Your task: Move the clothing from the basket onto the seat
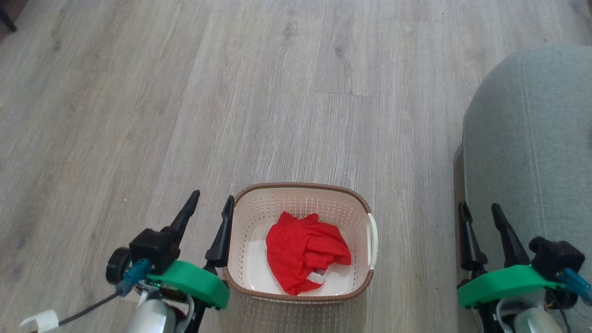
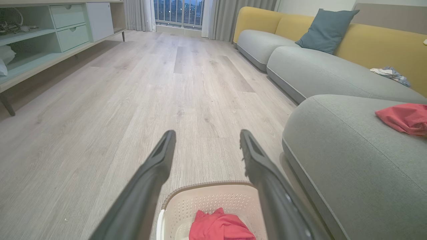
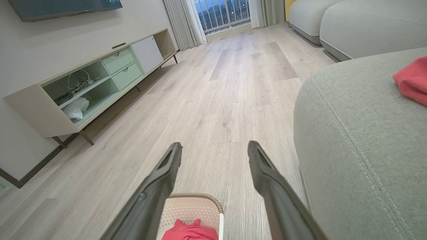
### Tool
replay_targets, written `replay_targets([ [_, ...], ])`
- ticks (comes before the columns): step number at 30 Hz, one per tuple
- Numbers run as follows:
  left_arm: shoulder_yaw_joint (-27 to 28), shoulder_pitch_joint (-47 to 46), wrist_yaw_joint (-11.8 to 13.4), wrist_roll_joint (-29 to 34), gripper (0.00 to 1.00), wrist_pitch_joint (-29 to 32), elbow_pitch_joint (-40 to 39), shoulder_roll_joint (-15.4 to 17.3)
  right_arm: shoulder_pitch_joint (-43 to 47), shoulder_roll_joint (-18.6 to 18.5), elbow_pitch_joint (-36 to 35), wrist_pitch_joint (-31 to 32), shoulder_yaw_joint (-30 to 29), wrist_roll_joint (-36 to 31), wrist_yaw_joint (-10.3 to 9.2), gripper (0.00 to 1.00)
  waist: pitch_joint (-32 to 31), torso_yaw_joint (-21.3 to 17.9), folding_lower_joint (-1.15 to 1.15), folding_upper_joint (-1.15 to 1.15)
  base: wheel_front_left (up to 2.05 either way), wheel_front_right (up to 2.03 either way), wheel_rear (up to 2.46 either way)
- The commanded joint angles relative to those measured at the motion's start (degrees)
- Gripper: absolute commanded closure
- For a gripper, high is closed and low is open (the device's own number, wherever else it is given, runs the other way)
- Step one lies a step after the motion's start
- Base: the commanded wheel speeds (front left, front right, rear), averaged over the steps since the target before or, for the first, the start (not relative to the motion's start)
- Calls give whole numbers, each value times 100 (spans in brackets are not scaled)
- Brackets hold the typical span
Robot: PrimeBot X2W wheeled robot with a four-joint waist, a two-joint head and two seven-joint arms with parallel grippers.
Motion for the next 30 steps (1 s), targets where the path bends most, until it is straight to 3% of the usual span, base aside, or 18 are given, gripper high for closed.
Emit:
replay_targets([
  [1,131,-172,-18,-8,0,-28,-163,4,-234,-7,-164,-53,131,30,-1,0,13,-22,0,0,0,0,0],
  [17,55,-255,-116,16,0,-28,60,4,-435,-5,-353,-53,108,-173,-1,0,302,-218,0,0,0,0,0],
  [30,-193,-1268,-260,432,0,-28,1310,4,-1020,-5,-612,-53,237,-628,-1,0,1997,-681,0,0,0,0,0],
])
